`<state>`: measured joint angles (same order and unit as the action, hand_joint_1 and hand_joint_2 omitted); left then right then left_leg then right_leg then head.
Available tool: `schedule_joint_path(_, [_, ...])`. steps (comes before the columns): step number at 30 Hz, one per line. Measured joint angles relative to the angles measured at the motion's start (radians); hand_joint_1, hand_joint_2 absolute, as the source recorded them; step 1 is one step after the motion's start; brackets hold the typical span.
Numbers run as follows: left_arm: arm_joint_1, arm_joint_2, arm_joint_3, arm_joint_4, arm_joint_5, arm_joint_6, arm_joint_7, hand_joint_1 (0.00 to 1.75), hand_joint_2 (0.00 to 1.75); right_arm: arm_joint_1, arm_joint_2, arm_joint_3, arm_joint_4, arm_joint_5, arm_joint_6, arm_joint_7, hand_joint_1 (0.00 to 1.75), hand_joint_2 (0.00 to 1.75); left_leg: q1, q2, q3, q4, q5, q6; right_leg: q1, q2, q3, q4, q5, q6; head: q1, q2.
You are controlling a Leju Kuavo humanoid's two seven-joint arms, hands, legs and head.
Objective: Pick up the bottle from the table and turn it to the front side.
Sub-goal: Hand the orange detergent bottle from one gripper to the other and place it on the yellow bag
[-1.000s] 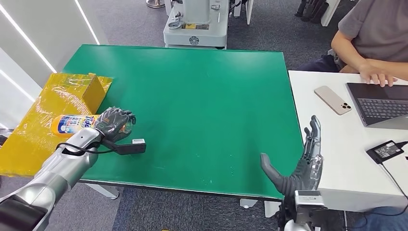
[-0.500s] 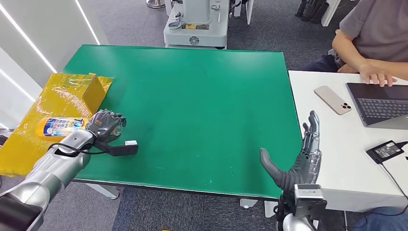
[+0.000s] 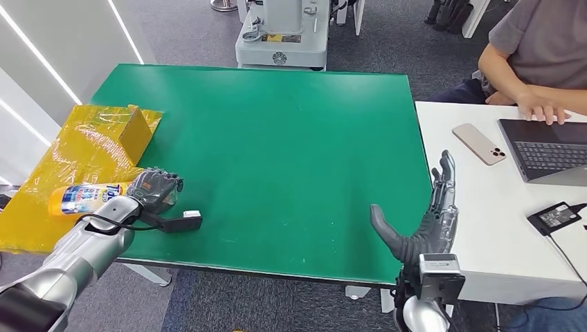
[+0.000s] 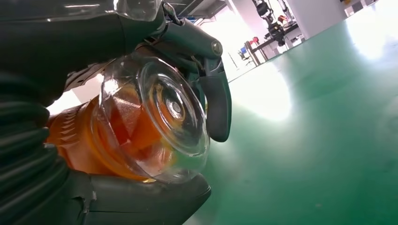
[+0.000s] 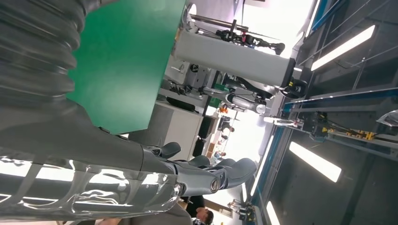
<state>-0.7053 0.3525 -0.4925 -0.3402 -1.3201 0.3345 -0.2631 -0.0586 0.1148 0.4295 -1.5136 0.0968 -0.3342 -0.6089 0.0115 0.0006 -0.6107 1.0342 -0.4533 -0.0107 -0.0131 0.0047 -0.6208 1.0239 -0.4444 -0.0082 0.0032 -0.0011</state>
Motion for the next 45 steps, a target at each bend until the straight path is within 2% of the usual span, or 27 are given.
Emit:
schedule_joint_path(2, [0.000, -0.006, 0.000, 0.001, -0.002, 0.001, 0.000, 1.49, 1.75, -0.001, 0.001, 0.000, 0.003, 0.000, 0.000, 0.000, 0.00, 1.75, 0.000, 0.000, 0.000, 0.000, 0.000, 0.000, 0.000, 0.000, 0.000, 0.000, 0.000, 0.000, 0.000, 0.000])
schedule_joint_path(6, [0.000, -0.015, 0.000, 0.001, -0.006, 0.002, 0.000, 0.00, 1.75, -0.003, 0.001, 0.000, 0.007, 0.001, 0.000, 0.000, 0.00, 1.75, 0.000, 0.000, 0.000, 0.000, 0.000, 0.000, 0.000, 0.000, 0.000, 0.000, 0.000, 0.000, 0.000, 0.000])
schedule_joint_path(19, [0.002, -0.033, 0.000, 0.001, -0.037, 0.058, 0.038, 0.00, 1.75, -0.001, 0.001, 0.000, 0.007, 0.008, -0.002, -0.001, 0.00, 1.75, 0.000, 0.000, 0.000, 0.000, 0.000, 0.000, 0.000, 0.000, 0.000, 0.000, 0.000, 0.000, 0.000, 0.000])
schedule_joint_path(23, [0.014, -0.034, 0.013, 0.001, -0.004, 0.167, 0.015, 0.00, 1.75, 0.002, 0.001, 0.000, 0.007, 0.008, -0.003, -0.001, 0.00, 1.75, 0.000, 0.000, 0.000, 0.000, 0.000, 0.000, 0.000, 0.000, 0.000, 0.000, 0.000, 0.000, 0.000, 0.000])
schedule_joint_path(27, [0.055, -0.045, 0.063, -0.037, 0.059, 0.316, -0.105, 0.00, 1.75, 0.002, 0.001, 0.000, 0.007, 0.006, -0.003, 0.000, 0.00, 1.75, 0.000, 0.000, 0.000, 0.000, 0.000, 0.000, 0.000, 0.000, 0.000, 0.000, 0.000, 0.000, 0.000, 0.000])
schedule_joint_path(29, [0.099, -0.062, 0.119, -0.111, 0.073, 0.333, -0.203, 0.00, 1.75, 0.002, 0.001, 0.000, 0.007, 0.004, -0.002, 0.000, 0.00, 1.75, 0.000, 0.000, 0.001, 0.000, 0.000, 0.000, 0.000, 0.000, 0.000, 0.000, 0.000, 0.000, 0.000, 0.000])
schedule_joint_path(32, [0.182, -0.115, 0.243, -0.275, 0.115, 0.335, -0.373, 0.00, 1.75, 0.002, 0.001, 0.003, 0.007, -0.002, -0.004, 0.000, 0.00, 1.75, -0.001, 0.000, 0.000, 0.000, 0.000, 0.000, 0.000, 0.000, 0.000, -0.001, 0.000, 0.000, 0.000, 0.000])
schedule_joint_path(34, [0.233, -0.149, 0.299, -0.391, 0.200, 0.335, -0.418, 0.00, 1.75, 0.003, 0.001, 0.006, 0.007, -0.006, -0.008, 0.001, 0.00, 1.75, -0.001, 0.001, 0.000, 0.000, -0.001, 0.000, -0.001, 0.001, 0.000, -0.001, 0.000, 0.000, 0.000, 0.000])
schedule_joint_path(37, [0.301, -0.174, 0.315, -0.566, 0.418, 0.335, -0.429, 0.00, 1.75, 0.010, 0.001, 0.008, 0.006, -0.012, -0.021, 0.002, 0.00, 1.75, -0.001, 0.002, 0.001, 0.000, -0.002, -0.001, -0.001, 0.002, 0.000, -0.001, 0.000, 0.000, 0.000, 0.000])
schedule_joint_path(42, [0.376, -0.197, 0.258, -0.800, 0.854, 0.334, -0.432, 0.00, 1.75, 0.019, 0.001, 0.010, -0.001, -0.014, -0.036, 0.005, 0.00, 1.75, 0.000, 0.000, 0.001, 0.000, -0.002, -0.001, 0.000, 0.001, 0.000, -0.001, 0.000, 0.000, 0.000, 0.000])
schedule_joint_path(45, [0.393, -0.209, 0.198, -0.890, 1.030, 0.333, -0.433, 0.00, 1.75, 0.021, 0.001, 0.014, -0.003, -0.015, -0.040, 0.007, 0.00, 1.75, 0.000, 0.000, 0.001, 0.000, -0.002, -0.001, 0.000, 0.001, 0.000, -0.001, 0.000, 0.000, 0.000, 0.000])
